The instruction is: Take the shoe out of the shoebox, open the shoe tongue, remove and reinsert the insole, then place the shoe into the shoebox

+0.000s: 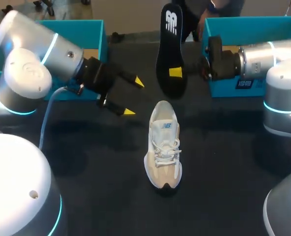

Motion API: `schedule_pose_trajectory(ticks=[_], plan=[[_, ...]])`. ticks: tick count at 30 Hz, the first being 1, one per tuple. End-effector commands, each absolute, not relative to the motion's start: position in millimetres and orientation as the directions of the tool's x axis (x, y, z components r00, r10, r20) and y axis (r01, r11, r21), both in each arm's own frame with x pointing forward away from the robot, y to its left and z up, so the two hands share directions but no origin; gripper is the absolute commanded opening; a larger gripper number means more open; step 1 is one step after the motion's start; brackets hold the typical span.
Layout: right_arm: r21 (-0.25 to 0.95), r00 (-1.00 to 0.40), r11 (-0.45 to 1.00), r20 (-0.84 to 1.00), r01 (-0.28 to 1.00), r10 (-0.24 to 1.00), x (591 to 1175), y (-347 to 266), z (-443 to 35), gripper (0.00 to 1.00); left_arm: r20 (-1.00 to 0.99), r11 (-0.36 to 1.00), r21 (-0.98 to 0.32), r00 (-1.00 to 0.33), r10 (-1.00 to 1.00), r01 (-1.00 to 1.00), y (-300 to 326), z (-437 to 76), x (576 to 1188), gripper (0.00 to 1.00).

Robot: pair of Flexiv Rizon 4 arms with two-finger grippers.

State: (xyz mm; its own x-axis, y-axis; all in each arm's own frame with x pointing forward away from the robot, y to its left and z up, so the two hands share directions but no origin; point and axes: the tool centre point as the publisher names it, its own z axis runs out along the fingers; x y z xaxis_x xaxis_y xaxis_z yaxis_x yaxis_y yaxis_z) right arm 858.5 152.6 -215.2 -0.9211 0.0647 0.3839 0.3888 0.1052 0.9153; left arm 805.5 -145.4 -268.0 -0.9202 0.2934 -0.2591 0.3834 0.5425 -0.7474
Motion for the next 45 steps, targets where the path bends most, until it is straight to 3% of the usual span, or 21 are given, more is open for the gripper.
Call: schedule_pose_trajectory(ticks=[1,18,45], plan=[[0.912,-0.917,0.096,0.395,0.399,0.054,854,154,-227,0.00,-0.238,0.579,-0.729,-0.928,0.285,0.365,-145,-272,800,1.00],[0.894,-0.896,0.061,0.440,0.443,0.052,838,159,-240,0.00,-0.104,0.650,-0.719,-0.963,0.247,0.244,-156,-338,785,1.00],[0.875,-0.876,0.035,0.481,0.482,0.041,826,179,-259,0.00,-0.071,0.686,-0.719,-0.993,0.091,0.114,-159,-358,803,1.00]])
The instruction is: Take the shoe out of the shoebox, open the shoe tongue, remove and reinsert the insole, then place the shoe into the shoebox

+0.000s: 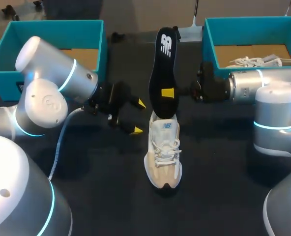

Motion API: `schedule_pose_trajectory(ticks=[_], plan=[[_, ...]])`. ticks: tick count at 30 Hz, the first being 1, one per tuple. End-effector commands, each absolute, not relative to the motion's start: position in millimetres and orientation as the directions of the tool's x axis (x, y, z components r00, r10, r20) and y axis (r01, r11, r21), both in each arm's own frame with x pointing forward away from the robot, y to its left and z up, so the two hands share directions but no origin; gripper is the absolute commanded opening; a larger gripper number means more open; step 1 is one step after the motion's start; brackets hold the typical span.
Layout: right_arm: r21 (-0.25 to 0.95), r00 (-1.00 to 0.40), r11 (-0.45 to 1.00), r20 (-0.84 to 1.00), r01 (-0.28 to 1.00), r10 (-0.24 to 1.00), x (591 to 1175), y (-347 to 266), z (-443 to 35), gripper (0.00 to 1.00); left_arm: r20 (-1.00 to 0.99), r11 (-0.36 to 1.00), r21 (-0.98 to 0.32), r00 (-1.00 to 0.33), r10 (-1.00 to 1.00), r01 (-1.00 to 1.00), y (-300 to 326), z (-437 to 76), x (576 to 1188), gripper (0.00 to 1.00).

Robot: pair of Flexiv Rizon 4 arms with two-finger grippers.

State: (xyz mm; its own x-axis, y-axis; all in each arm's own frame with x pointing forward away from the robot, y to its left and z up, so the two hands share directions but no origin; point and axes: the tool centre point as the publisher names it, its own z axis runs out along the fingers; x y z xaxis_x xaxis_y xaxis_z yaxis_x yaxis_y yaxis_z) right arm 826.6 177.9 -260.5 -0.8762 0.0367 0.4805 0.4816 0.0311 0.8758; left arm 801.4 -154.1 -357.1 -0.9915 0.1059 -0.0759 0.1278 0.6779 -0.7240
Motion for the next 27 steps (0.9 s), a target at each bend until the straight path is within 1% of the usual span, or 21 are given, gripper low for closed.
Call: schedule_pose_trajectory(ticks=[1,19,27], plan=[[0.875,-0.876,0.035,0.481,0.482,0.041,826,179,-259,0.00,-0.068,0.683,-0.721,-0.993,0.093,0.114,-161,-358,802,1.00],[0.875,-0.876,0.035,0.481,0.482,0.041,826,179,-259,0.00,-0.056,0.694,-0.718,-0.998,0.030,0.061,-170,-368,801,1.00],[0.875,-0.876,0.035,0.481,0.482,0.041,826,179,-259,0.00,-0.036,0.677,-0.736,-0.999,-0.001,0.026,-172,-366,798,1.00]])
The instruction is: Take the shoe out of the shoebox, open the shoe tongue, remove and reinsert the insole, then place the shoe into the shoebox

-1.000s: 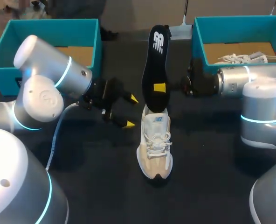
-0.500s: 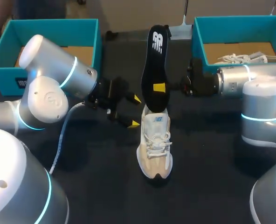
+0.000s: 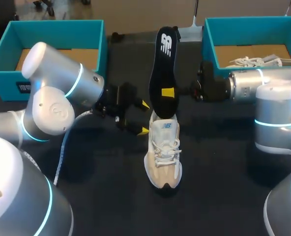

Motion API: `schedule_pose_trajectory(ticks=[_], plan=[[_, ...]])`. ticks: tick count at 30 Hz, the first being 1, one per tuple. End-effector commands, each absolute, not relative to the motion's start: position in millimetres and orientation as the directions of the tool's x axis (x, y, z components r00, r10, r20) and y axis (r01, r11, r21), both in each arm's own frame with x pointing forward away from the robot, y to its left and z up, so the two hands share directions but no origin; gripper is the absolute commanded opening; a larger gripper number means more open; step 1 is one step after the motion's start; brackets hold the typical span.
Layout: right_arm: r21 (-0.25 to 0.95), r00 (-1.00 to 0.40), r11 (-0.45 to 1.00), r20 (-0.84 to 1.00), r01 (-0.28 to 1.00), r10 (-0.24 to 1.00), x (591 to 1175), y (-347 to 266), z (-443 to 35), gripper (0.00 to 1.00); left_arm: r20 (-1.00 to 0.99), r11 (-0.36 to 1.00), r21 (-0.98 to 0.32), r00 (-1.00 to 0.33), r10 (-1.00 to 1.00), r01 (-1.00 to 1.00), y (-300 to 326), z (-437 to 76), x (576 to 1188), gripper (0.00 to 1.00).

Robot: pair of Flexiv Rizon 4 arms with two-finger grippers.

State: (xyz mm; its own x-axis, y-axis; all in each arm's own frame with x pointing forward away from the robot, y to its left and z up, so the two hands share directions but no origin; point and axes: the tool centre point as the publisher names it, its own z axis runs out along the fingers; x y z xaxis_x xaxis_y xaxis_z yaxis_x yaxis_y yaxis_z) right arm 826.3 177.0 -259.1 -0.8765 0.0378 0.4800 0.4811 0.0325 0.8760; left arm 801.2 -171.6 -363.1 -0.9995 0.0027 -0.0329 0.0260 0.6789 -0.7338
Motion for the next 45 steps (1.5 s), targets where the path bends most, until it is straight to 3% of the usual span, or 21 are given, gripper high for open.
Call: schedule_pose_trajectory(ticks=[1,30,45], plan=[[0.875,-0.876,0.035,0.481,0.482,0.041,826,179,-259,0.00,-0.040,0.677,-0.736,-0.999,-0.008,0.024,-172,-366,798,1.00],[0.859,-0.859,0.022,0.510,0.512,0.047,832,176,-279,0.00,-0.034,0.684,-0.729,-0.999,-0.024,0.009,-176,-366,798,1.00],[0.884,-0.883,0.011,0.467,0.468,0.041,831,181,-295,0.00,-0.034,0.684,-0.729,-0.999,-0.024,0.009,-176,-366,798,1.00]])
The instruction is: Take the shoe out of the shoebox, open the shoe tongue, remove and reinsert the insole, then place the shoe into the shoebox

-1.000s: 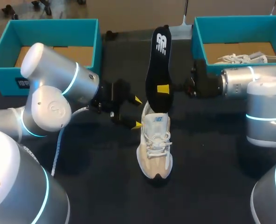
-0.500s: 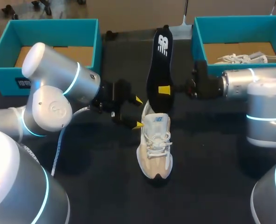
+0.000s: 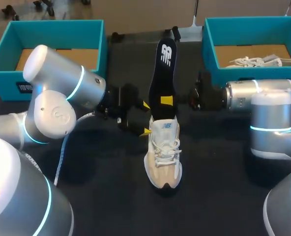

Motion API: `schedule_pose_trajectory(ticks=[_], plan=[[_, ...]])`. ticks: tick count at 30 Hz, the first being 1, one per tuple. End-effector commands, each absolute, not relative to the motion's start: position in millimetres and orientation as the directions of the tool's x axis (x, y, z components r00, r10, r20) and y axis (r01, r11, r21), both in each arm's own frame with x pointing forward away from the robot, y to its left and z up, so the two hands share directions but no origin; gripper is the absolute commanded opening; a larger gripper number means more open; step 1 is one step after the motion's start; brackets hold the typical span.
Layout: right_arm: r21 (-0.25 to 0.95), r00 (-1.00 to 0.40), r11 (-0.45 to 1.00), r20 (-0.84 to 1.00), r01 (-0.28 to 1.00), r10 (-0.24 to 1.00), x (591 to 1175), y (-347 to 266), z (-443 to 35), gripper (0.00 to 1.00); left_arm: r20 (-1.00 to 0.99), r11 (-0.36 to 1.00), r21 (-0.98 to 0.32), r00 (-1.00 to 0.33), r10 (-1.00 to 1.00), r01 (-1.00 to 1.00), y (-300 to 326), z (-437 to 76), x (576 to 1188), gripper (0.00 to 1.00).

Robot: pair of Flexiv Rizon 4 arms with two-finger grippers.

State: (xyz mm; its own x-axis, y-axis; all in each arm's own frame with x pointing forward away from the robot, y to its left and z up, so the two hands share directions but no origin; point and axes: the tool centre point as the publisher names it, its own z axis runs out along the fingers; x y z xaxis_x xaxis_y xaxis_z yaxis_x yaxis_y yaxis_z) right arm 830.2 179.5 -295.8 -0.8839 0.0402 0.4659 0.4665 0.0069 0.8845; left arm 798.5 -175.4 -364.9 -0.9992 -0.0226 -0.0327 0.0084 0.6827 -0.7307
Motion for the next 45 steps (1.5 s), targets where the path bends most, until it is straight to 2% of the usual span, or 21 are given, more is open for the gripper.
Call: schedule_pose_trajectory(ticks=[1,17,45], plan=[[0.884,-0.883,0.011,0.467,0.468,0.041,831,181,-295,0.00,-0.034,0.684,-0.729,-0.999,-0.024,0.009,-176,-366,798,1.00],[0.884,-0.882,-0.007,0.468,0.468,0.061,825,178,-307,0.00,-0.034,0.684,-0.729,-0.999,-0.024,0.009,-176,-366,798,1.00],[0.759,-0.758,0.050,0.642,0.650,0.117,776,179,-362,0.00,-0.034,0.684,-0.729,-0.999,-0.024,0.009,-176,-366,798,1.00]])
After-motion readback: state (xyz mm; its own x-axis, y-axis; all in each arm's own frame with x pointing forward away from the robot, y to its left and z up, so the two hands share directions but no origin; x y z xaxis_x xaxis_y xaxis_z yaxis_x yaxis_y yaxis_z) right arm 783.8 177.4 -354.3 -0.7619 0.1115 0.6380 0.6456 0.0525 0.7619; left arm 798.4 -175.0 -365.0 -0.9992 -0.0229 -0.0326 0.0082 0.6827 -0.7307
